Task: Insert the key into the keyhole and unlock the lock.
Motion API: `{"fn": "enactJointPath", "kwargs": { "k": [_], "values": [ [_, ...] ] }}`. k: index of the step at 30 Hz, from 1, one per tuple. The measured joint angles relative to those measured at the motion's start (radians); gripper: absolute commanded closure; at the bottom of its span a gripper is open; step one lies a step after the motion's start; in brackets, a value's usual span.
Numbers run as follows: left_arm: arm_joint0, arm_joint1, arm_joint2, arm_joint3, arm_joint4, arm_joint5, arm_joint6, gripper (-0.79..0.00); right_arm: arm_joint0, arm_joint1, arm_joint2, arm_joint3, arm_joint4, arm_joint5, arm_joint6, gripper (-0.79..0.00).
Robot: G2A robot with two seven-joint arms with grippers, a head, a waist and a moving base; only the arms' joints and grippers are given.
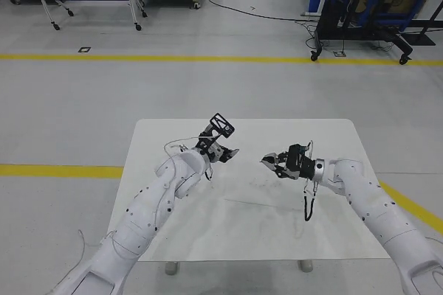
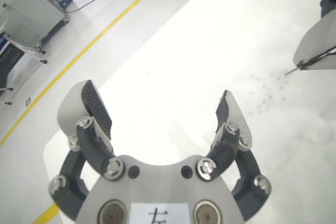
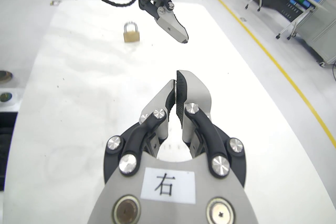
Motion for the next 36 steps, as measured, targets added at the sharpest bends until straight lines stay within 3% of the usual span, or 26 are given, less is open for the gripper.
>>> {"fn": "enactJointPath", "kwargs": {
  "k": [3,7,16,21,24,26,29,32,34,36],
  "values": [
    [0.038,0.015,-0.093,-0.089,0.006,-0.002,-0.010,-0.785,-0.022,0.009,0.025,-0.011,0.008,-0.048,-0.127,0.000],
    [0.032,0.014,-0.062,-0.061,0.006,-0.002,-0.010,-0.785,-0.022,0.010,0.026,-0.013,0.001,-0.055,-0.146,0.000],
    [0.048,0.013,-0.085,-0.075,-0.024,0.018,0.012,-0.785,-0.032,0.009,0.027,-0.017,0.024,-0.073,-0.164,0.000],
    [0.126,0.016,-0.235,-0.088,-0.388,0.023,0.097,-0.785,-0.011,0.017,-0.062,0.029,0.261,-0.092,-0.223,0.000],
    [0.175,0.020,-0.323,-0.044,-0.682,-0.081,0.067,-0.785,0.034,0.024,-0.171,0.045,0.412,-0.091,-0.204,0.000],
    [0.192,0.022,-0.360,0.007,-0.928,-0.185,-0.017,-0.785,0.067,0.027,-0.257,0.052,0.539,-0.091,-0.171,0.000],
    [0.183,0.022,-0.357,0.099,-1.261,-0.317,-0.205,-0.785,0.119,0.033,-0.371,0.052,0.734,-0.091,-0.089,0.000],
    [0.162,0.022,-0.344,0.171,-1.518,-0.360,-0.375,-0.785,0.143,0.035,-0.434,0.044,0.903,-0.091,-0.029,0.000],
    [0.163,0.022,-0.344,0.162,-1.580,-0.357,-0.392,-0.785,0.142,0.035,-0.424,0.044,0.919,-0.091,-0.039,0.000],
    [0.164,0.022,-0.345,0.157,-1.557,-0.355,-0.343,-0.696,0.141,0.035,-0.421,0.044,0.868,-0.091,-0.043,0.000]
  ]
}}
